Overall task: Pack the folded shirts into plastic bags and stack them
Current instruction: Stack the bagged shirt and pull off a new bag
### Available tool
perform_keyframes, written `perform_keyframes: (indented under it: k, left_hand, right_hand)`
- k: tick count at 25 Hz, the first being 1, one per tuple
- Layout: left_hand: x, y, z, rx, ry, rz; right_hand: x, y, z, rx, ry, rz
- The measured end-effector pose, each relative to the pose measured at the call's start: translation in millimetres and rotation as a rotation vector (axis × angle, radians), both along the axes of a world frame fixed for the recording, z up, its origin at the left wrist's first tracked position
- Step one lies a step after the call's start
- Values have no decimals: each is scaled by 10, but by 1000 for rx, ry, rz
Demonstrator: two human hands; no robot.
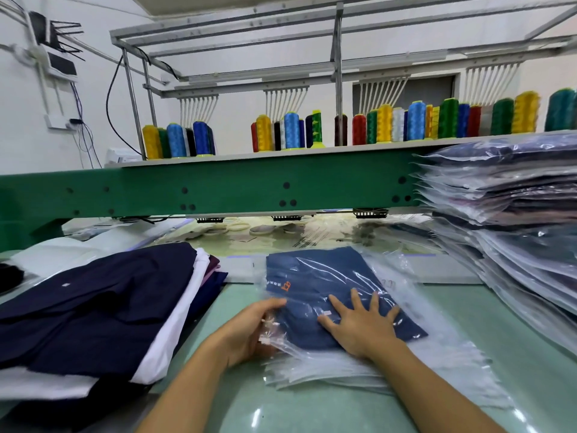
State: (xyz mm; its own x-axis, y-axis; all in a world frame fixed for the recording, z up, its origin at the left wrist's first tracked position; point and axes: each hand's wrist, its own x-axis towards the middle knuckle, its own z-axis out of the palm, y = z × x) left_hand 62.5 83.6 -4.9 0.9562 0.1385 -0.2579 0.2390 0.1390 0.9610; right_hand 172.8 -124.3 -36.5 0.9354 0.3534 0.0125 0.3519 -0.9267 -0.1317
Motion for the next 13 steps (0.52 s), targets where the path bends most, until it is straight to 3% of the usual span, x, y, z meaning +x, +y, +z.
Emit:
perform_keyframes:
  k: [3,8,11,13]
  left_hand:
    - [20,-62,-19,122,21,82]
    - [16,-33,-19,31,14,82]
    - [75,-56,-60,96,21,130]
    - [119,-101,-95,188,4,236]
  right_hand:
    - [63,-50,43,8,22,-59]
    - [-16,-38,100,111,-84,-73]
    - [-168,27,155,342,-239,176]
    - [-318,129,193,475,-208,377]
